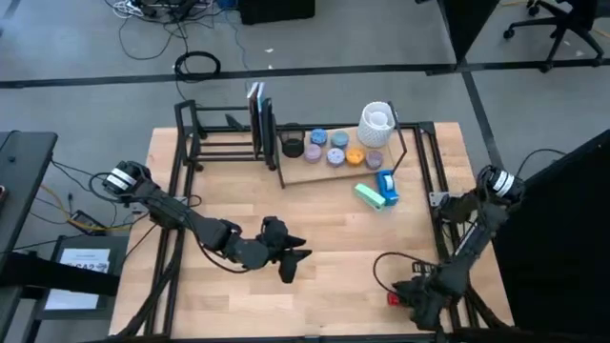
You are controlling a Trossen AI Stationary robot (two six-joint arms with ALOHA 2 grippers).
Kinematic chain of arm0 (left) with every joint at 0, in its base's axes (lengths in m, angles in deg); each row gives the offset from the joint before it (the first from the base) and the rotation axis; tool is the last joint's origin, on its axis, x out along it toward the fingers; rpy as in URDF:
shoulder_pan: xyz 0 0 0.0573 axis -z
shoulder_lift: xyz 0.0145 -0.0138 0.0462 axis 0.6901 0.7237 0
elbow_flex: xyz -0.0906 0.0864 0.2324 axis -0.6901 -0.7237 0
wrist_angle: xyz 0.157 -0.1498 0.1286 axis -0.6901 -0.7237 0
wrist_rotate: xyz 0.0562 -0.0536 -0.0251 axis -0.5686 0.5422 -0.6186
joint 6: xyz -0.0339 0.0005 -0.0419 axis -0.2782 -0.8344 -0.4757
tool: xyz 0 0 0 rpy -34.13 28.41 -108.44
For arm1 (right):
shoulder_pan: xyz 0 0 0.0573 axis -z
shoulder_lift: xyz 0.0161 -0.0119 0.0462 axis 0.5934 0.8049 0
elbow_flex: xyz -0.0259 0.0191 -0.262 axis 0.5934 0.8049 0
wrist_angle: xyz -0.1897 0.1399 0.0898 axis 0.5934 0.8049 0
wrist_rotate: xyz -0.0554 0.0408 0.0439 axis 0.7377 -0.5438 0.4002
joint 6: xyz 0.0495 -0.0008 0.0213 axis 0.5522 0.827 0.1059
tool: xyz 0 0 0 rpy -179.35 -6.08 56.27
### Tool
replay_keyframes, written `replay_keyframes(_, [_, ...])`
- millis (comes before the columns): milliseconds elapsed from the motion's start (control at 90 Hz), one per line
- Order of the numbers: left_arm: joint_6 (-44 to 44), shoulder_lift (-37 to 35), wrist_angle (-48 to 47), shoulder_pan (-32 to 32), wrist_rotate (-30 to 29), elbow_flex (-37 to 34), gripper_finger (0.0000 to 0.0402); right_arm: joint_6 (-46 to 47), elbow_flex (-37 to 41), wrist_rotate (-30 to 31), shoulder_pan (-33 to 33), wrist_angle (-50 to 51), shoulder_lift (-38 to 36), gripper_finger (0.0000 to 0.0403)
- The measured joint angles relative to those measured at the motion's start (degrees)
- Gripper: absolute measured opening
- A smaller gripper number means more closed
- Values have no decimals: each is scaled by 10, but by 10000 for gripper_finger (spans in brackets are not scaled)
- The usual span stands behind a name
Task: Stock shelves
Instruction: Move the red stapler to the bottom right of the table, then move the light blue stapler to the bottom right of the table
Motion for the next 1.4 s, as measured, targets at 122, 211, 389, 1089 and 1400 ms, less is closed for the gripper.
replay_keyframes(122, [0,0,0,-4,0,0,163,-8,-19,0,14,17,-16,257])
replay_keyframes(211, [0,0,0,-8,0,0,163,-45,-46,28,43,59,-39,292])
replay_keyframes(389, [0,0,0,-16,0,0,163,-162,-97,162,152,149,-111,314])
replay_keyframes(1089, [12,0,1,4,0,0,163,-484,-86,215,661,173,17,305])
replay_keyframes(1400, [11,0,12,31,-37,0,163,-514,-56,193,685,154,85,257])
